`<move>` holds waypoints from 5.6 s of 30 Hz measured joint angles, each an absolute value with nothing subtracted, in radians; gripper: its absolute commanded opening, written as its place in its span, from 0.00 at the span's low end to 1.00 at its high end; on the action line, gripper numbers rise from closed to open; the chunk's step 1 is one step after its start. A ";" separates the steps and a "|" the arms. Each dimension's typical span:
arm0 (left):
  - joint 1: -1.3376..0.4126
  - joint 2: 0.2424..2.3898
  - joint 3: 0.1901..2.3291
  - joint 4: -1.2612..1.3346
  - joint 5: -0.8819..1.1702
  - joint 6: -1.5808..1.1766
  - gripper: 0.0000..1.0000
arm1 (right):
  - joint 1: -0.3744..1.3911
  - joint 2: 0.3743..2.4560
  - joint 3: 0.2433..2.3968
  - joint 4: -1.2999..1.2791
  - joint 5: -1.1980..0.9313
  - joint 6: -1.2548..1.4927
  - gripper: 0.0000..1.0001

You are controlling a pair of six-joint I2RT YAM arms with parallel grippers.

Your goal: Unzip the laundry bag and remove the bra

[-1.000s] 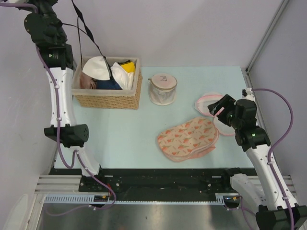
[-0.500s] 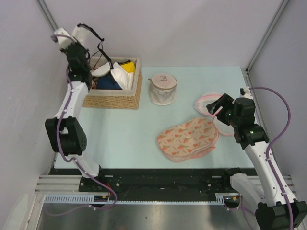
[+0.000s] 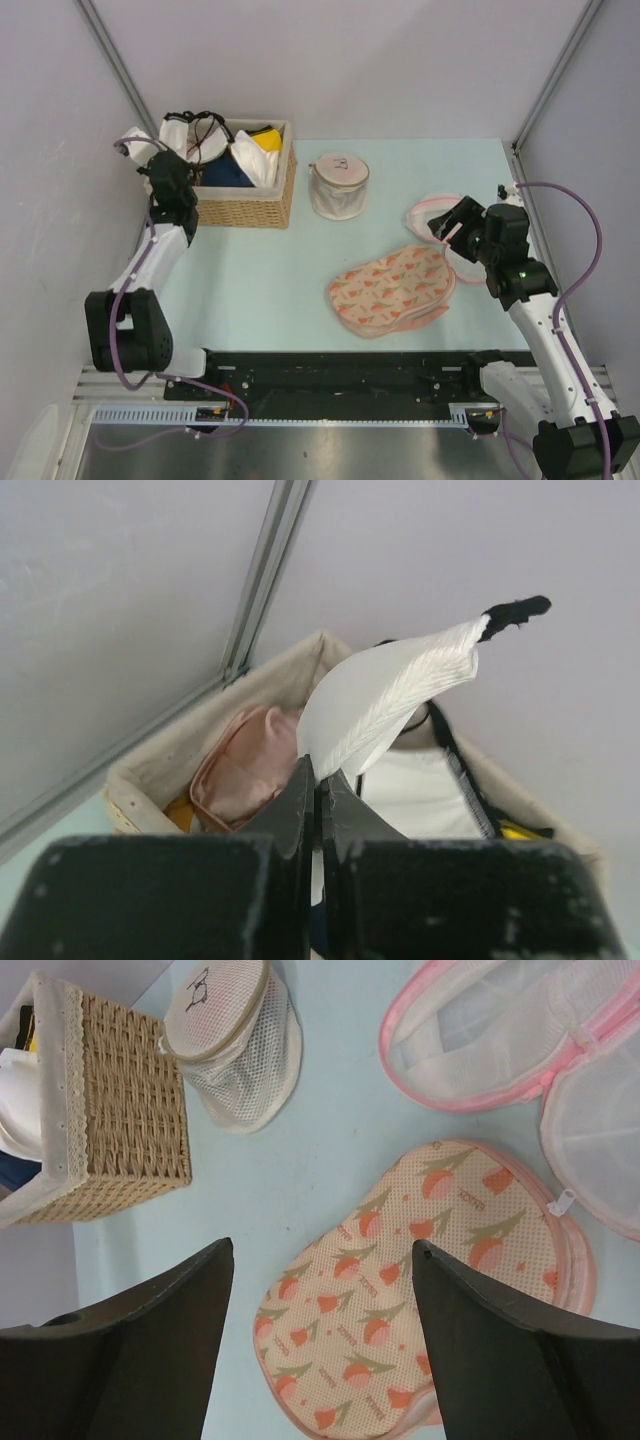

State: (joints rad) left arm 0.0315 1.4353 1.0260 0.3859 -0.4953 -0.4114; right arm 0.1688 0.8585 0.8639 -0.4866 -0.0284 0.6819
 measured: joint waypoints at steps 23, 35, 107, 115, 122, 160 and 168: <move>0.013 1.411 1.097 0.476 -0.468 -0.327 0.01 | 0.196 0.869 0.836 -0.455 -0.036 0.707 0.75; 0.012 1.804 1.312 0.446 -0.469 -0.326 0.00 | 0.195 0.867 0.835 -0.458 -0.022 0.707 0.75; 0.045 2.101 1.659 -0.047 -0.352 -0.107 0.00 | 0.199 0.926 0.791 -0.430 -0.025 0.730 0.75; 0.047 2.005 1.517 0.010 -0.310 -0.129 0.00 | 0.201 0.926 0.791 -0.430 -0.026 0.729 0.74; 0.047 1.981 1.562 -0.079 -0.308 -0.132 0.68 | 0.201 0.917 0.791 -0.436 -0.025 0.730 0.74; -0.261 1.144 1.161 -0.223 0.019 -0.229 0.97 | 0.220 1.000 1.005 -0.617 0.178 0.501 0.91; -0.316 1.045 0.986 -0.237 0.034 -0.237 1.00 | 0.218 1.008 1.005 -0.668 0.209 0.484 0.91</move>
State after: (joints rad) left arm -0.3164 1.0447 0.9863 -0.2375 0.0338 -0.2375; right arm 0.2184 1.0080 1.0054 -0.6678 0.2092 0.4839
